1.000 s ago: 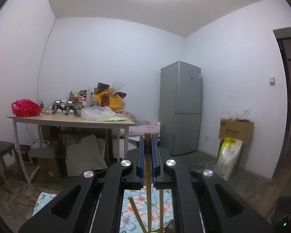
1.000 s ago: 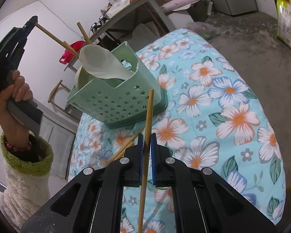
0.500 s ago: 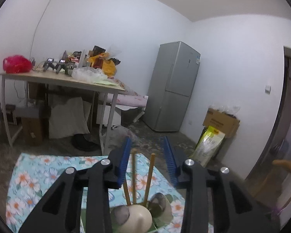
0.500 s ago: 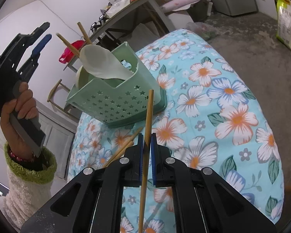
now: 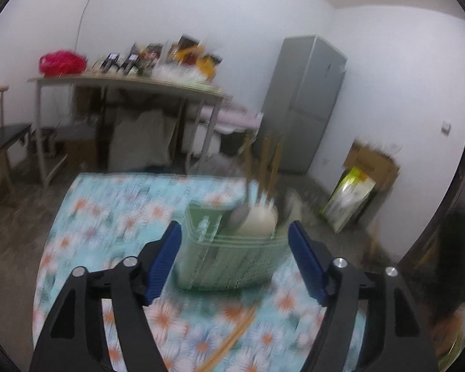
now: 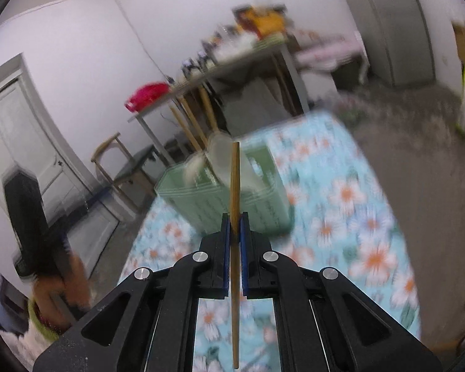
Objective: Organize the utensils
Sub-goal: 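Lower the chopstick into the caddy and open the right gripper, then move the right gripper down to the last chopsticks on the bed cover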
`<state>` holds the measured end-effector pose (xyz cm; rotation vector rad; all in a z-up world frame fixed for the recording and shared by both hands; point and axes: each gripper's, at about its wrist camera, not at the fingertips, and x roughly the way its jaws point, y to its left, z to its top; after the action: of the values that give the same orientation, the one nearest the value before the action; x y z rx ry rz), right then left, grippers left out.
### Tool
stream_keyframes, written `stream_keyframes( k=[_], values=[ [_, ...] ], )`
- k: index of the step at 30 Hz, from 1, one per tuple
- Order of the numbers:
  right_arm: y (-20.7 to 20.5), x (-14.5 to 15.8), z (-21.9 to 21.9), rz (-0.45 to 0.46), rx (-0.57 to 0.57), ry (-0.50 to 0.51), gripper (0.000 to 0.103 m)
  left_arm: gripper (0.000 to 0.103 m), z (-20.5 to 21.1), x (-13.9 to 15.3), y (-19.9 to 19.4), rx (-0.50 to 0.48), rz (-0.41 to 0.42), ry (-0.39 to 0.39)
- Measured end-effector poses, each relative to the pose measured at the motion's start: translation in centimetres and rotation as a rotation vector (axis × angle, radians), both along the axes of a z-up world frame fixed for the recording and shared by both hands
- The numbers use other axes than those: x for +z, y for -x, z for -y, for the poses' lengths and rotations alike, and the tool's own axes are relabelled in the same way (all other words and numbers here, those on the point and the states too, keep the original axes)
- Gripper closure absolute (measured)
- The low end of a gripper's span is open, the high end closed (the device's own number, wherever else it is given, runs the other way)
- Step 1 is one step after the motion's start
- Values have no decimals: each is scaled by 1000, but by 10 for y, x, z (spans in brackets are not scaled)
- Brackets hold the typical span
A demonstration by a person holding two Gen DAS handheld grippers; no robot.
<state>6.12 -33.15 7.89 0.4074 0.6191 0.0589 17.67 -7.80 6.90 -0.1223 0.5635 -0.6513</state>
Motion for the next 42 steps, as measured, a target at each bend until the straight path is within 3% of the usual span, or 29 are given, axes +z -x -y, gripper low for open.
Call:
stream_keyframes(
  k=[6, 9, 14, 23, 28, 31, 33, 35, 36, 42],
  values=[
    [-19, 60, -12, 215, -9, 124, 99, 23, -28, -50, 37, 33, -105, -86],
    [-35, 81, -20, 319, -7, 166, 99, 20, -37, -62, 52, 60, -106, -131],
    [-64, 98, -32, 406, -16, 257, 99, 15, -50, -65, 64, 97, -88, -162],
    [-104, 81, -43, 458, -13, 368, 99, 12, -60, -74, 65, 131, -96, -190],
    [-109, 51, -51, 433, -9, 427, 99, 12, -65, -76, 64, 148, -94, -197],
    [-112, 37, -50, 389, 4, 407, 98, 11, -68, -77, 62, 155, -104, -192],
    [-109, 32, -44, 363, 21, 374, 90, 11, -69, -78, 62, 155, -105, -193],
    [-103, 37, -40, 369, 28, 350, 59, 11, -69, -79, 61, 154, -106, -198],
    [-96, 41, -36, 387, 27, 341, 54, 11, -70, -79, 60, 153, -106, -199],
    [-59, 72, -17, 446, 5, 258, 43, 11, -72, -83, 58, 162, -116, -187]
  ],
)
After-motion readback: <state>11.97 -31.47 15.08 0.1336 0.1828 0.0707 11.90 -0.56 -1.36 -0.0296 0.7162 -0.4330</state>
